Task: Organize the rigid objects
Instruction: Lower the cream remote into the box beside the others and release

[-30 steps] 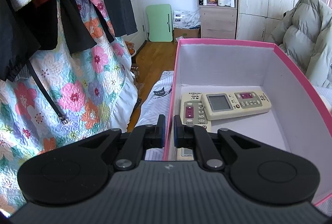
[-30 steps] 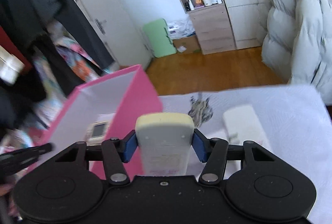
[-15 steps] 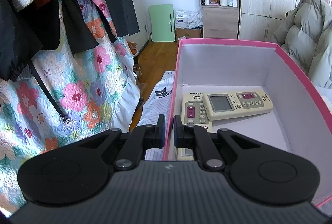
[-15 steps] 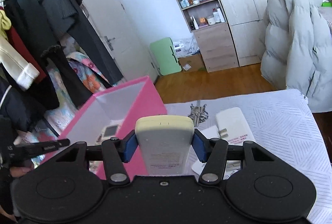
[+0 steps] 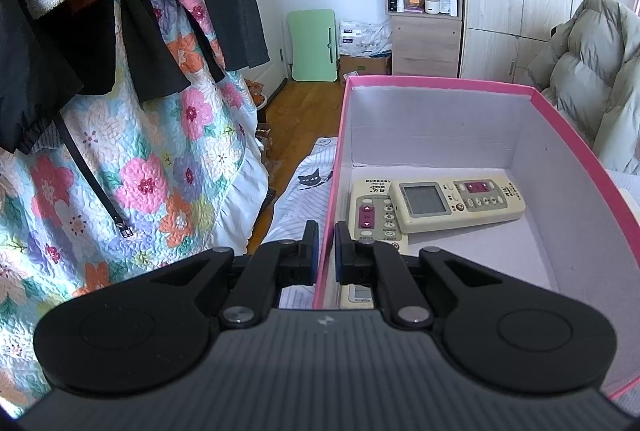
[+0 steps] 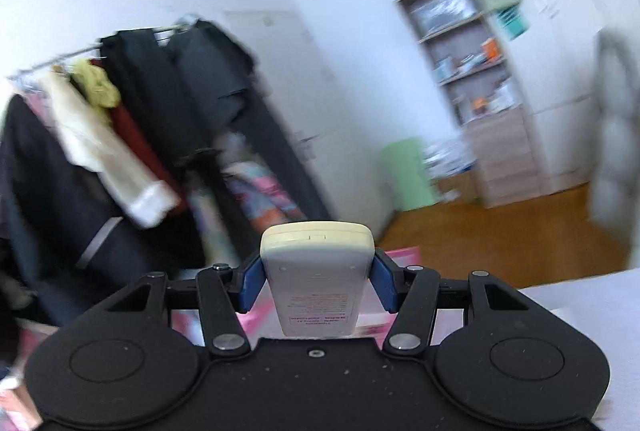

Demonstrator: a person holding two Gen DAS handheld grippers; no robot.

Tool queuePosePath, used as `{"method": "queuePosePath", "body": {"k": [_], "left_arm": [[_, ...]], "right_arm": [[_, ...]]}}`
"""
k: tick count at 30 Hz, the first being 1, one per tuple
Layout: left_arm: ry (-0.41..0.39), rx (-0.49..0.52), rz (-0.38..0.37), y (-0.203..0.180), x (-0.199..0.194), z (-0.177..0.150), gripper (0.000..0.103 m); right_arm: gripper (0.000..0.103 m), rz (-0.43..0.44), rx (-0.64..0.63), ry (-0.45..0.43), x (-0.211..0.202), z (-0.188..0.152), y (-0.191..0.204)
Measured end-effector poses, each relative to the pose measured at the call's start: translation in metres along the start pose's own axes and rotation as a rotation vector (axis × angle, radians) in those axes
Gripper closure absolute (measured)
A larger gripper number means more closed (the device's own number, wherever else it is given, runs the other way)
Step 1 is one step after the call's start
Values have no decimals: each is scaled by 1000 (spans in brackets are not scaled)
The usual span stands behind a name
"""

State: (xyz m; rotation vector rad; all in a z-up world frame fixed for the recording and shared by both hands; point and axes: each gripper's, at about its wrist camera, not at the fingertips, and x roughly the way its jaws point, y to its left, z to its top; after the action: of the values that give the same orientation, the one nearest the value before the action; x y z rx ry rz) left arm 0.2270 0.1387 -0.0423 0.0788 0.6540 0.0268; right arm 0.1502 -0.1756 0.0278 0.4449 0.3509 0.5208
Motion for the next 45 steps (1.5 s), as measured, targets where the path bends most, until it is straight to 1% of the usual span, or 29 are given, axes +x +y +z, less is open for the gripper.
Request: {"method": "queuePosePath", "body": {"k": [2, 4, 5, 7, 8, 10, 13, 16, 18, 20, 22, 25, 27, 29, 31, 32, 35, 39, 42, 45], "left_arm": [[2, -2, -3, 1, 0, 0, 96], [6, -7, -8, 1, 0, 0, 96], [7, -10, -10, 2, 0, 0, 96], [10, -15, -12, 2, 1, 1, 96], [10, -16, -15, 2, 1, 1, 96], [8, -15, -17, 2, 2, 1, 96], [9, -9, -14, 2, 2, 1, 96], [7, -7, -16, 3, 2, 1, 96], [1, -4, -14, 2, 2, 0, 96], [-1, 0, -8, 0, 2, -1, 96], [2, -8, -11, 0, 3, -1, 96], [4, -7, -16, 1, 3, -1, 96], [5, -7, -13, 1, 3, -1, 96], [4, 0, -11, 2, 3, -1, 96], [4, 1, -15, 3, 3, -1, 96], [4, 0, -18, 3, 3, -2, 96], [8, -10, -23, 3, 3, -1, 96], [4, 0, -24, 2, 3, -2, 96], [4, -4, -23, 2, 3, -2, 96], [3, -14, -26, 2, 3, -3, 96]], "right_arm": [[42, 25, -22, 61, 24, -6, 5], [42, 27, -69, 118, 48, -11, 9], [42, 22, -94, 143, 61, -14, 9], [42, -15, -130, 175, 84, -20, 4], [42, -39, -142, 204, 96, -21, 0], [42, -57, -166, 234, 111, -21, -5], [42, -46, -228, 285, 121, -24, -1], [42, -67, -314, 353, 121, -32, 7], [42, -62, -307, 395, 119, -37, 8], [42, -54, -274, 405, 115, -40, 6], [42, -68, -305, 407, 119, -43, 7], [42, -88, -374, 378, 125, -40, 16], [42, -76, -362, 364, 129, -35, 18], [42, -70, -379, 393, 133, -36, 20], [42, -103, -429, 453, 137, -44, 25], [42, -115, -453, 466, 134, -49, 27], [42, -131, -469, 478, 122, -52, 31], [42, -164, -469, 542, 113, -53, 35], [42, -166, -497, 587, 111, -56, 42], [42, -179, -543, 600, 115, -60, 51]]}}
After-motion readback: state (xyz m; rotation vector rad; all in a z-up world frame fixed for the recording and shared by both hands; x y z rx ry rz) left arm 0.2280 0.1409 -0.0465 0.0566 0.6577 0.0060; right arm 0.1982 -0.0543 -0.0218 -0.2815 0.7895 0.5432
